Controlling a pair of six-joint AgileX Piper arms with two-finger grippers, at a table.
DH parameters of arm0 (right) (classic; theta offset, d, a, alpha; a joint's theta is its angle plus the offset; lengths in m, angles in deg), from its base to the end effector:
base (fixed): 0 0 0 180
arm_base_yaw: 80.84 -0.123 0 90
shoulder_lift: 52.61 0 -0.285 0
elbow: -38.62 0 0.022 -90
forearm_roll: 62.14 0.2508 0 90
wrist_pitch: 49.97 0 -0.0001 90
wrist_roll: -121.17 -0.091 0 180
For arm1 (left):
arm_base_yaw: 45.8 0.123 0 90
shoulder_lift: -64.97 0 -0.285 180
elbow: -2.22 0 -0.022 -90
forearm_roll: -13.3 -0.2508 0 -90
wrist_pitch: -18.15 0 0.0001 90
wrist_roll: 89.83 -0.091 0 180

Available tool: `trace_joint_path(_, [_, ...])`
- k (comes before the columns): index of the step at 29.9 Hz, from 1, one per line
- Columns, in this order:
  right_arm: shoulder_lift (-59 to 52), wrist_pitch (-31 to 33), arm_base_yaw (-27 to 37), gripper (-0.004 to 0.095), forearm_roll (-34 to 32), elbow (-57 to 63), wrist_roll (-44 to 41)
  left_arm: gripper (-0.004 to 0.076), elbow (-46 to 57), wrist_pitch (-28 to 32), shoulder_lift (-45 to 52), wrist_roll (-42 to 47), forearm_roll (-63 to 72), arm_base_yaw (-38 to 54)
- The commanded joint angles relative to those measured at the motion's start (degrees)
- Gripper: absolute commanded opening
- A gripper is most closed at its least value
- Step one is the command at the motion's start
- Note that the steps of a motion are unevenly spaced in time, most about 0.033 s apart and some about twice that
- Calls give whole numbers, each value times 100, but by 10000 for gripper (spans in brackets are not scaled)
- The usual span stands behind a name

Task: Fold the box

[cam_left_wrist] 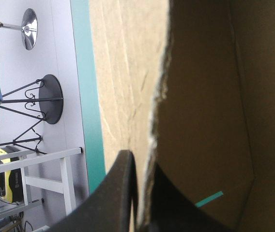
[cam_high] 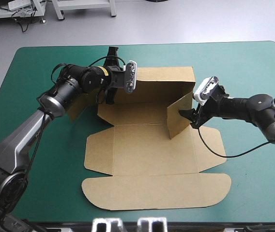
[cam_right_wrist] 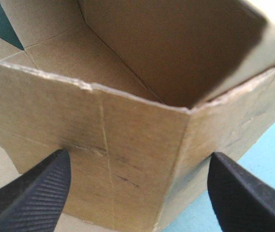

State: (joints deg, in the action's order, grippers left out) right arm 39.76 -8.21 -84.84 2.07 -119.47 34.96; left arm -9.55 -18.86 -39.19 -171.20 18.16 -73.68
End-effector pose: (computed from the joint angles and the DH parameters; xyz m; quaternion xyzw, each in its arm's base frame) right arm 0.2959 0.0755 0.2727 -0.4177 0.7816 0.1795 0.4270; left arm 0.3439 -0.1872 0.3532 0.7251 0.5390 0.1586 0.3982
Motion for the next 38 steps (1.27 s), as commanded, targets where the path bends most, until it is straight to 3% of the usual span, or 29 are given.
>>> trace_joint_path(1, [-207, -597, -433, 723, 303, -132, -94, -9, -34, -942, 19, 52, 326, -101])
trace_joint_path(5, [-218, -1319, -548, 720, 303, -144, -666, -9, -34, -867, -17, 382, 326, -101])
trace_joint_path(10, [-358, -1682, -548, 719, 172, -144, -886, -9, -34, -299, -23, 740, 242, -101])
trace_joint_path(15, [-449, -2232, -548, 709, 194, -144, -1169, -9, -34, -371, -55, 1655, 153, -125])
trace_joint_path(19, [-472, -1894, -548, 657, 154, -144, -1181, -9, -34, -590, -55, 1765, -169, -397])
trace_joint_path(24, [-484, -1186, -548, 596, 103, -144, -1181, -9, -34, -53, -59, 2887, -1041, -764])
trace_joint_path(27, [-495, -1303, -548, 596, 103, -144, -1181, -9, -34, -71, -59, 3159, -1645, -906])
trace_joint_path(35, [-557, -1710, -548, 591, 103, -204, -1160, -9, -34, -439, -59, 2959, -1543, -905])
trace_joint_path(38, [-557, -1929, -548, 515, 127, -243, -1183, -9, -34, -397, -49, 2959, -1543, -905])
